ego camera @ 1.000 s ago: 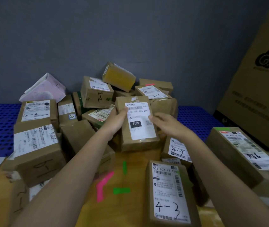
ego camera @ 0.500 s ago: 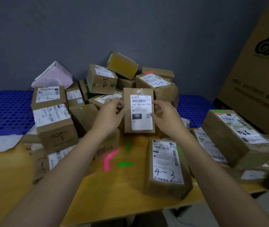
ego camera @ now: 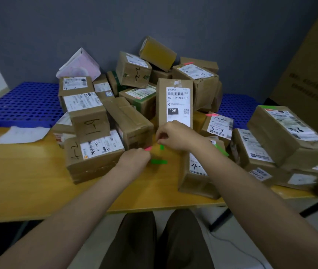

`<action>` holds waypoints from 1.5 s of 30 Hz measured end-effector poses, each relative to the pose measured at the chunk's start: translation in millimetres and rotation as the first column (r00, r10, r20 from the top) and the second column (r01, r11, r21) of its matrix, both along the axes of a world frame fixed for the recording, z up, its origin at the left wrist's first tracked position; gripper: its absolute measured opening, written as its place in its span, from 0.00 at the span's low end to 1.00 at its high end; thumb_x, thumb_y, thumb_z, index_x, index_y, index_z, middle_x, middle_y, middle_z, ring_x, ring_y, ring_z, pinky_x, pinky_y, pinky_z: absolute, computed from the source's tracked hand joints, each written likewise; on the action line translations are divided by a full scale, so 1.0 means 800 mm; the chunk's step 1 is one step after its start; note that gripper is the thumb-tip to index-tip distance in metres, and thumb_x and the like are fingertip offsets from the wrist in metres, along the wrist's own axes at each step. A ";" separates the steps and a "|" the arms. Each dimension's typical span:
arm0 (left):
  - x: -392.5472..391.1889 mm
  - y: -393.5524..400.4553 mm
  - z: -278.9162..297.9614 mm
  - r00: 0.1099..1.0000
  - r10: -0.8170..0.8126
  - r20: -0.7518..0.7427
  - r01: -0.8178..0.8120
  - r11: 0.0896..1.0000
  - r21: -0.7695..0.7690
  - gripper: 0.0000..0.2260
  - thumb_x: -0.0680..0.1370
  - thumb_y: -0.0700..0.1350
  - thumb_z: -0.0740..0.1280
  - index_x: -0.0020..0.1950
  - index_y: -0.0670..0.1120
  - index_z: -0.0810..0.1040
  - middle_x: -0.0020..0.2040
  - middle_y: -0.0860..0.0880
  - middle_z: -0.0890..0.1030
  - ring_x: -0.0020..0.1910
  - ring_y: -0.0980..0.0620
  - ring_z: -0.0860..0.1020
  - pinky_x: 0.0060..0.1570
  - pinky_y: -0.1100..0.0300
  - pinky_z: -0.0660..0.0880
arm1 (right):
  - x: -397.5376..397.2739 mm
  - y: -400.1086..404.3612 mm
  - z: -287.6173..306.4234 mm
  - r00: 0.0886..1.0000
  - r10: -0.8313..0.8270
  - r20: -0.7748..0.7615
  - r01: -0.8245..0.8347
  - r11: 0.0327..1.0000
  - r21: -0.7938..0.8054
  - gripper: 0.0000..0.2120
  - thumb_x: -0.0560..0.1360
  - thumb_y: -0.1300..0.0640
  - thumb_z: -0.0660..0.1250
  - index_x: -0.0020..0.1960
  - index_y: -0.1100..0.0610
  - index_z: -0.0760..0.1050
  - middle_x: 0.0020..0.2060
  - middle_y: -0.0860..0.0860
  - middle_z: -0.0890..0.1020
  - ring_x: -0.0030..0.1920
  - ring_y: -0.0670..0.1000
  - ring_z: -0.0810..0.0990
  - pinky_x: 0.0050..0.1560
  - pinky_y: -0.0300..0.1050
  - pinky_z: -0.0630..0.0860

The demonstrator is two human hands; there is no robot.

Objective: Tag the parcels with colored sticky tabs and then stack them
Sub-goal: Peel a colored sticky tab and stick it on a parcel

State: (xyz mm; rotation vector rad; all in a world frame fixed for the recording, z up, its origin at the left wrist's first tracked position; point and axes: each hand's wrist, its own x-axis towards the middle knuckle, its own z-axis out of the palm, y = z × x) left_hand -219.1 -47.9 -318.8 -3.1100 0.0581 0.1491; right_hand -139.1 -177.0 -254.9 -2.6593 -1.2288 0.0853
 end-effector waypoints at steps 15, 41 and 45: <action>-0.030 0.006 -0.025 0.995 0.075 0.072 -0.055 0.968 -0.245 0.18 0.77 0.48 0.67 0.66 0.44 0.74 0.61 0.43 0.74 0.61 0.43 0.73 0.58 0.50 0.73 | -0.010 -0.016 -0.004 0.999 -0.023 -0.047 0.027 0.996 0.087 0.08 0.78 0.57 0.65 0.52 0.56 0.82 0.48 0.51 0.82 0.46 0.46 0.75 0.47 0.40 0.71; -0.014 -0.008 0.082 0.954 0.271 0.126 0.104 0.092 -0.990 0.13 0.76 0.38 0.68 0.59 0.50 0.77 0.48 0.52 0.84 0.51 0.59 0.81 0.50 0.67 0.77 | -0.018 -0.048 0.002 0.994 -0.030 0.108 -0.049 0.748 0.661 0.05 0.73 0.61 0.72 0.49 0.57 0.84 0.43 0.46 0.81 0.45 0.44 0.79 0.46 0.37 0.78; -0.002 -0.009 0.084 0.905 0.386 0.177 0.136 0.130 -0.982 0.03 0.76 0.44 0.69 0.47 0.50 0.83 0.42 0.53 0.84 0.45 0.58 0.82 0.49 0.59 0.80 | -0.023 -0.046 0.009 0.990 -0.101 0.096 -0.003 0.675 0.738 0.06 0.73 0.62 0.72 0.49 0.57 0.84 0.40 0.45 0.80 0.44 0.44 0.79 0.42 0.31 0.76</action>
